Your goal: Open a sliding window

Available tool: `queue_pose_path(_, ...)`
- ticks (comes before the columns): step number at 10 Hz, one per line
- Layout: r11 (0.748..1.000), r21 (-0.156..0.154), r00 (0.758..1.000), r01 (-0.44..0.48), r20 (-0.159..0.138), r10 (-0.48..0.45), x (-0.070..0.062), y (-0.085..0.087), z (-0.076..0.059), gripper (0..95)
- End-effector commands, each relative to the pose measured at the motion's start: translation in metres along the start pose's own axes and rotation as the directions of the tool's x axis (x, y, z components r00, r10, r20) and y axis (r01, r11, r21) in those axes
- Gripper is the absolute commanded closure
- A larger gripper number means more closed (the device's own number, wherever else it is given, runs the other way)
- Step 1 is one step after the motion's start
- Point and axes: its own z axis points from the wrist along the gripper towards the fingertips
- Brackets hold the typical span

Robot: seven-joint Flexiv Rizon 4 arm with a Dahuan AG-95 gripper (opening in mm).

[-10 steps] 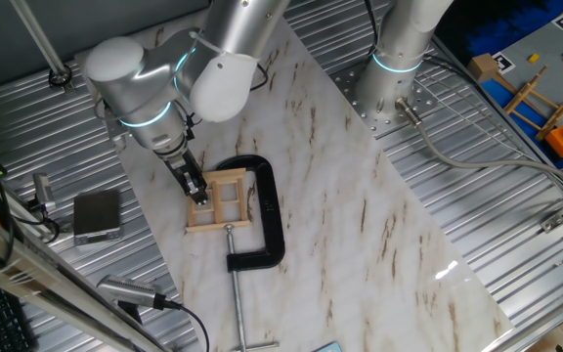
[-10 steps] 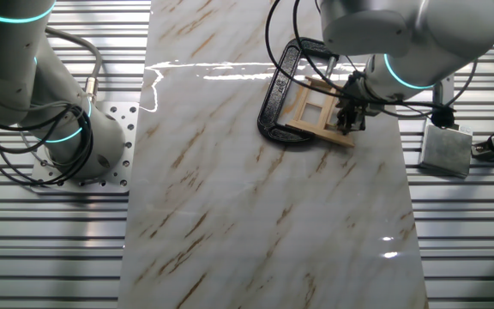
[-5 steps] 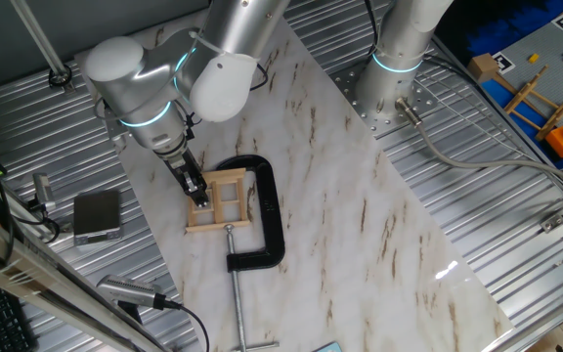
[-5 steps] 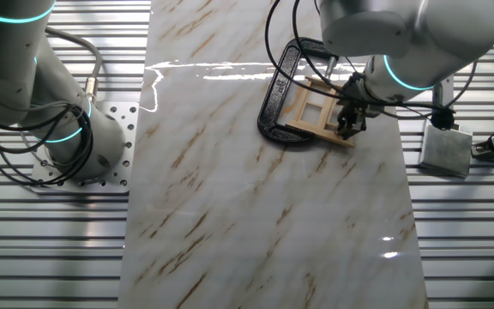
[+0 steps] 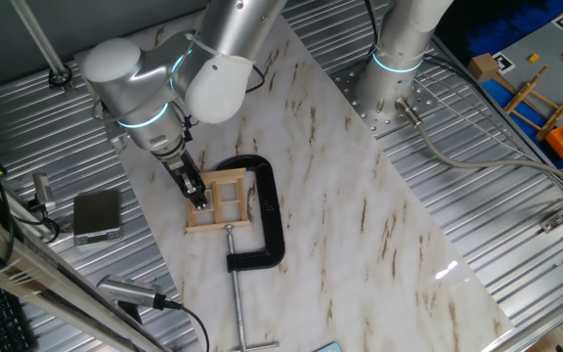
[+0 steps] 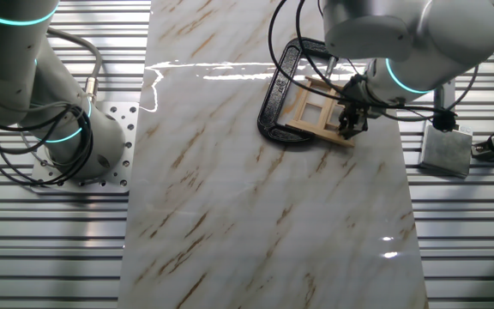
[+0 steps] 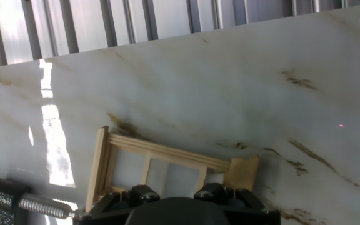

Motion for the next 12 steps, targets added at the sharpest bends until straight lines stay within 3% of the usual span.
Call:
queue_pose_path(1,1.0,-0.003,1.0,0.004,0.002,-0.004,0.0,0.001,0.0,38.0)
queue_pose_path(12,1.0,-0.007,1.0,0.024,0.006,-0.024,-0.004,0.018,0.001,38.0)
